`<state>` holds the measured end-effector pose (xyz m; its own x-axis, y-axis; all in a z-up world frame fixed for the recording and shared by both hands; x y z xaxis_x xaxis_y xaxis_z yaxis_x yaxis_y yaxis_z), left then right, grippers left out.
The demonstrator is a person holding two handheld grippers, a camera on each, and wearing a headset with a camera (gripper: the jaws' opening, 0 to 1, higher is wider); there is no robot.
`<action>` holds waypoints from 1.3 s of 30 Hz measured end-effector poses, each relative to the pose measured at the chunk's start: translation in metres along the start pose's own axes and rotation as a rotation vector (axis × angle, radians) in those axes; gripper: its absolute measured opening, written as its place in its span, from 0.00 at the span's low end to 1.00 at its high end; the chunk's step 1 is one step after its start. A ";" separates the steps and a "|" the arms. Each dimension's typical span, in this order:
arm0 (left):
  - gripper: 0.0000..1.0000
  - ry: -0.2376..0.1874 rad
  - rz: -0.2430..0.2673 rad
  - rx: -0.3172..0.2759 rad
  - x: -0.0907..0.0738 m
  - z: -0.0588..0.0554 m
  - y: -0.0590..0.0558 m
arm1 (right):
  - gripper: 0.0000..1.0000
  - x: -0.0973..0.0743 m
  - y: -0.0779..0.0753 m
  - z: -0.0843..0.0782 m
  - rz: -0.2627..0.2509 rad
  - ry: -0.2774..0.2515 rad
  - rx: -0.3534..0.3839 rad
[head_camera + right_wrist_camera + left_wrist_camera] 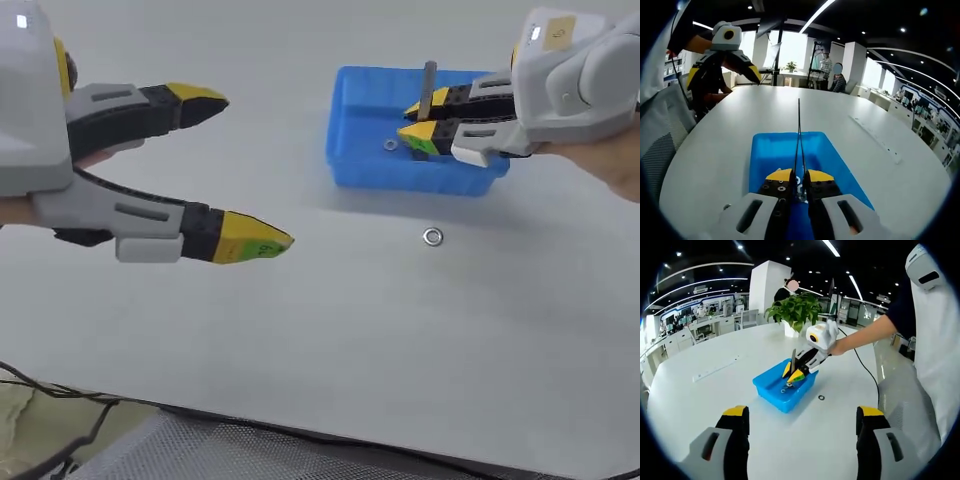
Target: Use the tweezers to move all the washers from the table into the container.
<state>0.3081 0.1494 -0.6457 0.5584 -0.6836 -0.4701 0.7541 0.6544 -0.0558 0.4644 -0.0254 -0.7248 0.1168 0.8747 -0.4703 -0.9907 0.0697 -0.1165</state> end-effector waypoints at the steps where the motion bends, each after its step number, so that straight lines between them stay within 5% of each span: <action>1: 0.94 -0.001 -0.001 -0.002 0.000 0.000 0.000 | 0.11 -0.001 0.000 0.002 -0.005 -0.005 -0.001; 4: 0.94 -0.002 0.002 0.000 0.000 -0.003 0.006 | 0.10 -0.009 0.000 0.011 -0.012 -0.025 0.000; 9: 0.91 -0.026 0.009 0.017 0.006 0.007 0.010 | 0.08 -0.021 0.007 0.025 -0.013 -0.041 -0.020; 17: 0.84 -0.116 -0.021 0.083 0.040 0.047 0.011 | 0.08 -0.026 0.011 0.026 -0.004 -0.017 -0.067; 22: 0.74 -0.161 -0.086 0.122 0.066 0.072 0.016 | 0.08 -0.026 0.010 0.026 -0.013 -0.017 -0.058; 27: 0.54 -0.144 -0.127 0.157 0.085 0.083 0.019 | 0.08 -0.025 0.013 0.032 0.002 -0.025 -0.064; 31: 0.48 -0.137 -0.162 0.158 0.097 0.088 0.024 | 0.08 -0.023 0.015 0.035 0.010 -0.029 -0.069; 34: 0.26 -0.134 -0.163 0.174 0.102 0.090 0.025 | 0.08 -0.022 0.017 0.037 0.017 -0.029 -0.069; 39: 0.20 -0.119 -0.223 0.180 0.108 0.091 0.020 | 0.08 -0.022 0.020 0.041 0.024 -0.034 -0.076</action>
<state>0.4145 0.0591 -0.6174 0.4008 -0.8440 -0.3565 0.9058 0.4234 0.0160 0.4396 -0.0240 -0.6808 0.0896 0.8914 -0.4443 -0.9850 0.0132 -0.1722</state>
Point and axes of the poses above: the centre of the closed fingertips' face, and the gripper's own axes: x roughly forward along the fingers, y roughly to its left, z roughly out of its top, the point moved 7 cm from there along -x, roughly backward along the fingers, and after that the axes turned 2 degrees about x, right-handed, at the moved point
